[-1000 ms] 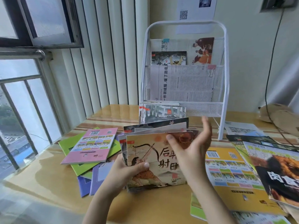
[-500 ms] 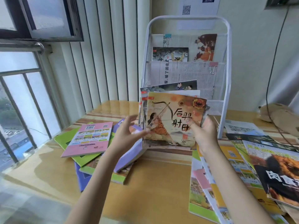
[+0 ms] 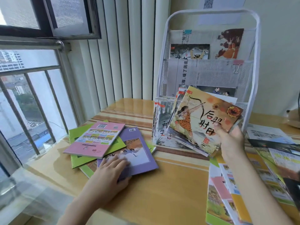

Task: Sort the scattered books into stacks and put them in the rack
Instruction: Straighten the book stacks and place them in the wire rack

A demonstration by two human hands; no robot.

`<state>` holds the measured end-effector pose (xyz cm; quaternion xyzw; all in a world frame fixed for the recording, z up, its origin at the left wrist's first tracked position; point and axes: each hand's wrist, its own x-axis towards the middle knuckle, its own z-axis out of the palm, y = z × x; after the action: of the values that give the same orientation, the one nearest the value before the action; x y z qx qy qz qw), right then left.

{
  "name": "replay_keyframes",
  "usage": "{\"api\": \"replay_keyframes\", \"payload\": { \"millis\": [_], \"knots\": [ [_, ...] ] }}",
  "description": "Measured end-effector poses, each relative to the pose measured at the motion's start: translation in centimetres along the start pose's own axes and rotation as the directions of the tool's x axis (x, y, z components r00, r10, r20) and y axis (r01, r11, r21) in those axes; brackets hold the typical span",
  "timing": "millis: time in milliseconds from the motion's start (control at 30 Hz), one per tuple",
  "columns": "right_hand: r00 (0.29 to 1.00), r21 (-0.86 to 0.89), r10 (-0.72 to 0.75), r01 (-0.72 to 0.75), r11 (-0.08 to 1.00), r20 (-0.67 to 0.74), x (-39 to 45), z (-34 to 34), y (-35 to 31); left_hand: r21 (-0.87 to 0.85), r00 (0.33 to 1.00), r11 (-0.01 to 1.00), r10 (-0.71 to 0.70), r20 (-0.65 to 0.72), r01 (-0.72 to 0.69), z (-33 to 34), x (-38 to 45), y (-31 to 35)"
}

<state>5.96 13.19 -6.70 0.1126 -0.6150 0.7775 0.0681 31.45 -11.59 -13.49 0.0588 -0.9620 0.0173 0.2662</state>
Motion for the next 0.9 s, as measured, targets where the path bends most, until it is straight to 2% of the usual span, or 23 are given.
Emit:
{"api": "replay_keyframes", "payload": {
  "millis": [133,267,433,500,533,567,633,667,700,733,800,833,867,900],
  "knots": [
    [0.993,-0.096,0.023,-0.012,0.995,0.116,-0.3,2.2,1.3,0.031,0.99,0.995,0.102,-0.097,-0.1,-1.8,-1.5,-0.6],
    [0.992,-0.391,-0.064,0.102,0.915,0.109,-0.3,3.9,2.4,0.002,0.992,0.999,-0.032,-0.123,0.032,-3.3,-2.0,-0.5],
    [0.998,-0.685,0.055,-0.026,0.728,0.022,0.2,3.4,5.0,-0.045,0.986,0.987,-0.157,-0.061,0.155,-4.2,-2.0,-0.7],
    [0.995,-0.712,0.09,-0.097,0.695,-0.048,-0.1,3.6,4.8,-0.072,0.977,0.979,-0.198,-0.078,0.192,-4.6,-1.6,-0.7],
    [0.995,-0.7,0.042,-0.095,0.708,-0.092,-0.7,3.8,4.5,-0.106,0.967,0.969,-0.235,-0.096,0.224,-4.8,-1.4,-0.7],
    [0.989,-0.683,-0.082,-0.024,0.73,-0.123,-1.5,4.2,4.1,-0.147,0.957,0.957,-0.268,-0.112,0.251,-4.8,-1.4,-0.8],
    [0.907,-0.647,-0.413,0.269,0.713,-0.078,-3.9,5.4,2.7,-0.198,0.949,0.945,-0.287,-0.129,0.259,-4.8,-1.3,-0.9],
    [0.874,-0.616,-0.487,0.384,0.688,0.001,-5.1,6.2,2.1,-0.203,0.952,0.948,-0.275,-0.131,0.246,-4.9,-1.3,-0.8],
    [0.871,-0.575,-0.476,0.451,0.682,0.119,-6.3,7.1,1.6,-0.203,0.956,0.953,-0.257,-0.14,0.226,-5.0,-1.2,-0.7],
    [0.887,-0.548,-0.382,0.461,0.698,0.259,-7.5,8.1,1.3,-0.199,0.96,0.958,-0.237,-0.152,0.205,-5.0,-1.1,-0.7],
    [0.872,-0.553,-0.054,0.356,0.754,0.487,-9.6,10.0,2.0,-0.19,0.959,0.963,-0.224,-0.176,0.191,-5.0,-1.1,-0.7],
    [0.843,-0.548,0.109,0.239,0.801,0.526,-10.6,11.0,2.5,-0.193,0.958,0.962,-0.227,-0.175,0.193,-5.0,-1.1,-0.6],
    [0.817,-0.5,0.252,0.051,0.865,0.519,-11.5,11.8,3.0,-0.191,0.962,0.964,-0.218,-0.161,0.187,-5.1,-1.2,-0.6],
    [0.78,-0.388,0.389,-0.205,0.899,0.49,-12.3,12.4,3.0,-0.175,0.971,0.971,-0.192,-0.146,0.165,-4.9,-1.3,-0.7]
  ]
}}
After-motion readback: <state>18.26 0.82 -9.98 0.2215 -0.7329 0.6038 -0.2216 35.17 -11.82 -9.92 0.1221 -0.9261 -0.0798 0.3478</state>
